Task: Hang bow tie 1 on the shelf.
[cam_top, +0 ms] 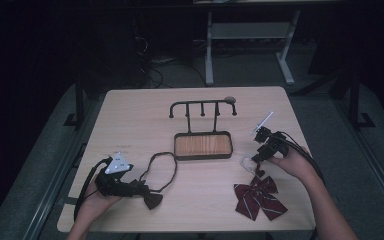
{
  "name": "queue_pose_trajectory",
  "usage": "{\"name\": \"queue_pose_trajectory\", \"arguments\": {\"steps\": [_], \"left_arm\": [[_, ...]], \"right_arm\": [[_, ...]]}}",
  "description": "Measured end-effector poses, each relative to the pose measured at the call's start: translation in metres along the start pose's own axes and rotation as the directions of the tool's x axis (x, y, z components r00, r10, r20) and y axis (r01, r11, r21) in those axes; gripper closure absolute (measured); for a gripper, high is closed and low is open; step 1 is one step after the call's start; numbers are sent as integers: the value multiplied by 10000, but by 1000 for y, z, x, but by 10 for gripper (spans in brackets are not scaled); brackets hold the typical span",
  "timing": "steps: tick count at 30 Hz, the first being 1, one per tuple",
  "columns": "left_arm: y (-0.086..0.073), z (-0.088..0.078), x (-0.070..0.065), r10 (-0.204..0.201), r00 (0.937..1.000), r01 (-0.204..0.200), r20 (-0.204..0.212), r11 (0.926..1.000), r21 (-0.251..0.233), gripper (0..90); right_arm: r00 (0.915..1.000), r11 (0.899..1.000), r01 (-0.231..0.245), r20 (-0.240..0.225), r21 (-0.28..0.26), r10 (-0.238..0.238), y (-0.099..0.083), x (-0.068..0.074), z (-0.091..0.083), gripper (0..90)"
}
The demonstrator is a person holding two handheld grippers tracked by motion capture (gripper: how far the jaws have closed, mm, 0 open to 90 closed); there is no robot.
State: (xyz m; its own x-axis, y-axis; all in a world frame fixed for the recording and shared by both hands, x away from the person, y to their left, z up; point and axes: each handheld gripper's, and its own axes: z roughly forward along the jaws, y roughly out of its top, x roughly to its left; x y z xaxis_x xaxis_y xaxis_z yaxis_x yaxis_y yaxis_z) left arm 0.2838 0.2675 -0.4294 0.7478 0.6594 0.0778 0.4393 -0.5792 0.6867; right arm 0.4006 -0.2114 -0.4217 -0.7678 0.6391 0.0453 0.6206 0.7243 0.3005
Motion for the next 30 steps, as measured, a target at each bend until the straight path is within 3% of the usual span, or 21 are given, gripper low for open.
{"name": "queue_pose_trajectory", "arguments": {"steps": [12, 30], "left_arm": [[0, 0, 0, -3, 10000, 3, 10, 10000, 45, 281], [0, 0, 0, -4, 10000, 4, -5, 10000, 12, 281]], "right_arm": [[9999, 9990, 96, 82, 444, -100, 2, -2, 11, 617], [9956, 9918, 713, 526, 1058, -772, 4, 5, 19, 842]]}}
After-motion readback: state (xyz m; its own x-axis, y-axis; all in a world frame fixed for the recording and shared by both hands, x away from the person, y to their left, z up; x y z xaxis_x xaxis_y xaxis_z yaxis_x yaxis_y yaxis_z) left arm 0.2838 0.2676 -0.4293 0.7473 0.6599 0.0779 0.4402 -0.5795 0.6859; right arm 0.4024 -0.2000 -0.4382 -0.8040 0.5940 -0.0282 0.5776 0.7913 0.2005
